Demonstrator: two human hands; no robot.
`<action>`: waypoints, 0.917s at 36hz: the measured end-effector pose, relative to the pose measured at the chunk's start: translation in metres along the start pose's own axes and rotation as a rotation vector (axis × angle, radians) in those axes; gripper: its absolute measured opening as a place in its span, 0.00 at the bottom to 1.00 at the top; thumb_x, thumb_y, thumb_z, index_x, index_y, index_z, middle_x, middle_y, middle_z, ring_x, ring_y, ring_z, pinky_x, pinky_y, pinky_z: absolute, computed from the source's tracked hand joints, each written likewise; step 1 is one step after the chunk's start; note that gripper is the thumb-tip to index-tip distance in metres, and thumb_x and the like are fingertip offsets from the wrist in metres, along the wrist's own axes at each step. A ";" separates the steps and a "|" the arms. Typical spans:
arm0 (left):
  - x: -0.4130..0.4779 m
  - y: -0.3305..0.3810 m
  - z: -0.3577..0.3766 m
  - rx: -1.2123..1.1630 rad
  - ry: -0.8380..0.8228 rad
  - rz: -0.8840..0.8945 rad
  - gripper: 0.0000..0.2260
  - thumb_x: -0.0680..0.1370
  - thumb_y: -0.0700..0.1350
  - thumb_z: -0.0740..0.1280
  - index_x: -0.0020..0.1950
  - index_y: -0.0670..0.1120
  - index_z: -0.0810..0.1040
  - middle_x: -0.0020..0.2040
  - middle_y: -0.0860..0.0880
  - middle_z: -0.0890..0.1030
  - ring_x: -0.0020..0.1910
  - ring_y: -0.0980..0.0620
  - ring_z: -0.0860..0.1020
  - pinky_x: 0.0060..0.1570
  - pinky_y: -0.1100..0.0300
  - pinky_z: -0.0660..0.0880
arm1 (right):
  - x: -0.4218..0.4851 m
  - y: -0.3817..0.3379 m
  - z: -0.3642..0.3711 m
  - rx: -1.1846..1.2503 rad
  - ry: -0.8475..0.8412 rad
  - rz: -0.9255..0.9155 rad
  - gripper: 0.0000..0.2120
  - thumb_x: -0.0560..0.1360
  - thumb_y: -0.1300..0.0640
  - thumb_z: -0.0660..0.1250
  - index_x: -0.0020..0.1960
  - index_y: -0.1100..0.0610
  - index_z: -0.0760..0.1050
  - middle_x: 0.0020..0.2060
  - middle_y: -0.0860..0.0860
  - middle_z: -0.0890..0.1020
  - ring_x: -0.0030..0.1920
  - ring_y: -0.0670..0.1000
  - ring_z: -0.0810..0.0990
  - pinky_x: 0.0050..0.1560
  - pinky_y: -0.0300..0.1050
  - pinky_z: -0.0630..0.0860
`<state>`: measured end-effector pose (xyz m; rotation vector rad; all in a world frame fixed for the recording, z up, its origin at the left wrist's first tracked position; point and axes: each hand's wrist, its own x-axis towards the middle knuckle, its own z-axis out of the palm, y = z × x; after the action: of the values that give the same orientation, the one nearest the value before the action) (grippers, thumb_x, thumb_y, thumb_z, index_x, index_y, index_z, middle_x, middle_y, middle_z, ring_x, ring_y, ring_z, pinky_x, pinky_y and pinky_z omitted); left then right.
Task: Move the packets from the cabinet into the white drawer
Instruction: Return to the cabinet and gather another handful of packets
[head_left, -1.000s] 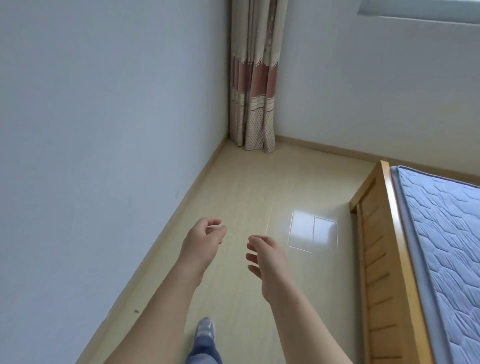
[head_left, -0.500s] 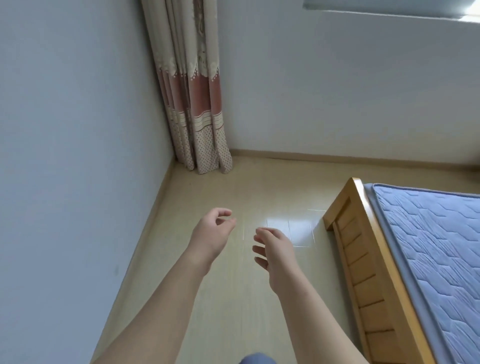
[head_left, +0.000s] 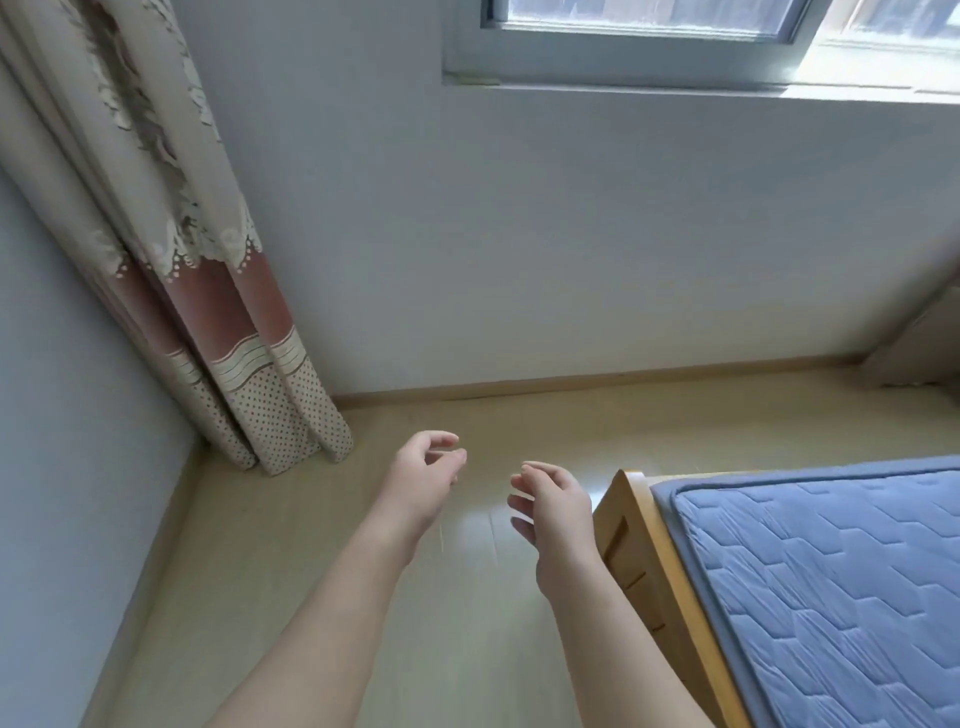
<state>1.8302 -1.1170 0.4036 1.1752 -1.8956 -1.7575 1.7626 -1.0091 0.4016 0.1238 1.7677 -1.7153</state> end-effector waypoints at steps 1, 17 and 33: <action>0.017 0.006 0.007 -0.002 -0.007 0.002 0.06 0.79 0.43 0.62 0.55 0.48 0.74 0.44 0.52 0.75 0.47 0.51 0.76 0.42 0.62 0.70 | 0.016 -0.008 0.000 0.005 0.007 0.007 0.06 0.78 0.60 0.60 0.45 0.52 0.73 0.43 0.50 0.78 0.41 0.48 0.75 0.43 0.42 0.71; 0.354 0.148 0.150 0.126 -0.241 0.053 0.04 0.79 0.44 0.63 0.52 0.52 0.75 0.46 0.54 0.77 0.50 0.51 0.78 0.39 0.62 0.70 | 0.326 -0.182 0.004 0.182 0.222 0.002 0.07 0.78 0.60 0.60 0.43 0.53 0.72 0.40 0.49 0.77 0.40 0.49 0.75 0.39 0.41 0.70; 0.541 0.259 0.445 0.296 -0.632 0.085 0.08 0.78 0.47 0.62 0.56 0.55 0.73 0.53 0.53 0.78 0.53 0.53 0.78 0.50 0.58 0.72 | 0.564 -0.322 -0.176 0.420 0.551 0.005 0.04 0.78 0.58 0.61 0.45 0.53 0.73 0.43 0.50 0.79 0.43 0.51 0.78 0.41 0.43 0.72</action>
<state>1.0915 -1.2256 0.3891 0.6335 -2.5873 -2.0076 1.0962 -1.0995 0.3755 0.8514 1.7242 -2.1699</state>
